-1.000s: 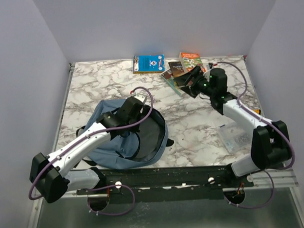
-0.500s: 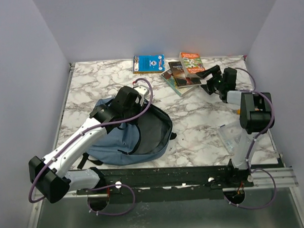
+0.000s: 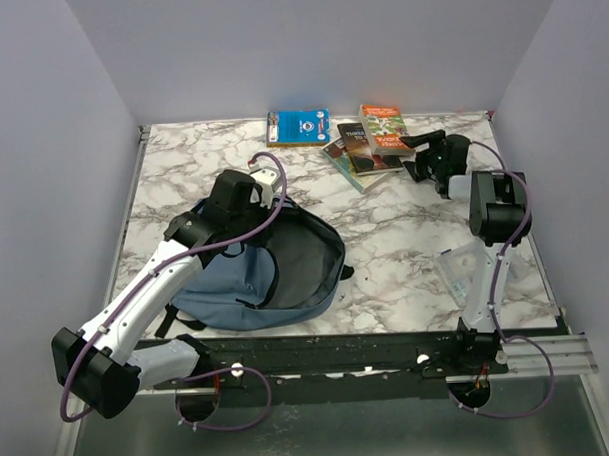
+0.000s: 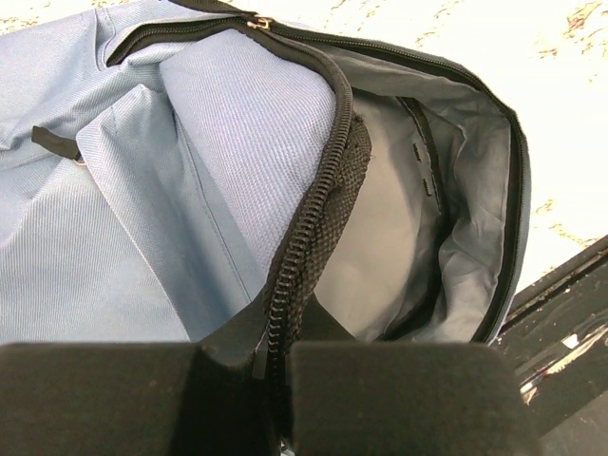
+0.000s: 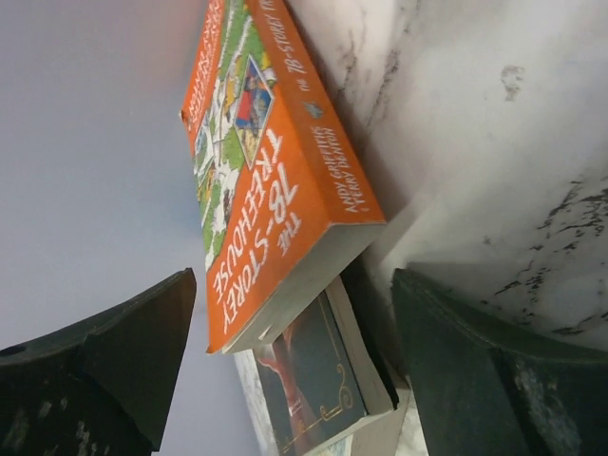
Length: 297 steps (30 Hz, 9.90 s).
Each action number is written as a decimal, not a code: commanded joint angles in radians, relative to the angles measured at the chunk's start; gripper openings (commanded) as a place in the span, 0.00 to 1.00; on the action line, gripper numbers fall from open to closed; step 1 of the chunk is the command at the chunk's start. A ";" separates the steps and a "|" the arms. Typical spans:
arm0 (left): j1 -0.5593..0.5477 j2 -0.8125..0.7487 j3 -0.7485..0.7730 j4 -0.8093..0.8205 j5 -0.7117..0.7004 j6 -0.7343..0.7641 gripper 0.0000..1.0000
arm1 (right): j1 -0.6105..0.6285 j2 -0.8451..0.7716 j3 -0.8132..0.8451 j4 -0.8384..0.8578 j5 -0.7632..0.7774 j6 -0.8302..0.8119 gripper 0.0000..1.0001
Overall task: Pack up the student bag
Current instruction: Pick up the book from the center of the board, then place the book in the student bag, then pick up the book from the center of the board.
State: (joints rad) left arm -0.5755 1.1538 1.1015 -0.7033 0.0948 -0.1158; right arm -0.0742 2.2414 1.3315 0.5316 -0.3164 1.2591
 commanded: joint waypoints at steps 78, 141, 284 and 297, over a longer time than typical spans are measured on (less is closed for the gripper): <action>0.014 -0.001 -0.023 0.098 -0.001 -0.075 0.00 | 0.208 -1.243 -0.540 -0.766 -0.755 -0.407 0.00; 0.015 -0.270 -0.171 0.309 0.030 -0.021 0.00 | 0.696 -0.589 -0.410 0.028 -0.530 -0.077 0.00; 0.053 0.136 0.141 0.070 0.093 0.120 0.00 | 0.088 -0.480 -0.365 -0.209 -0.100 -0.269 0.92; 0.054 0.153 0.143 0.075 0.140 0.091 0.00 | 0.038 -0.121 -0.218 0.042 -0.108 -0.068 0.88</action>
State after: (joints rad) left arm -0.5247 1.3159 1.2411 -0.6323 0.2127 -0.0189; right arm -0.0345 2.0735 1.0901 0.5034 -0.4465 1.1282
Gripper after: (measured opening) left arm 0.017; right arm 0.884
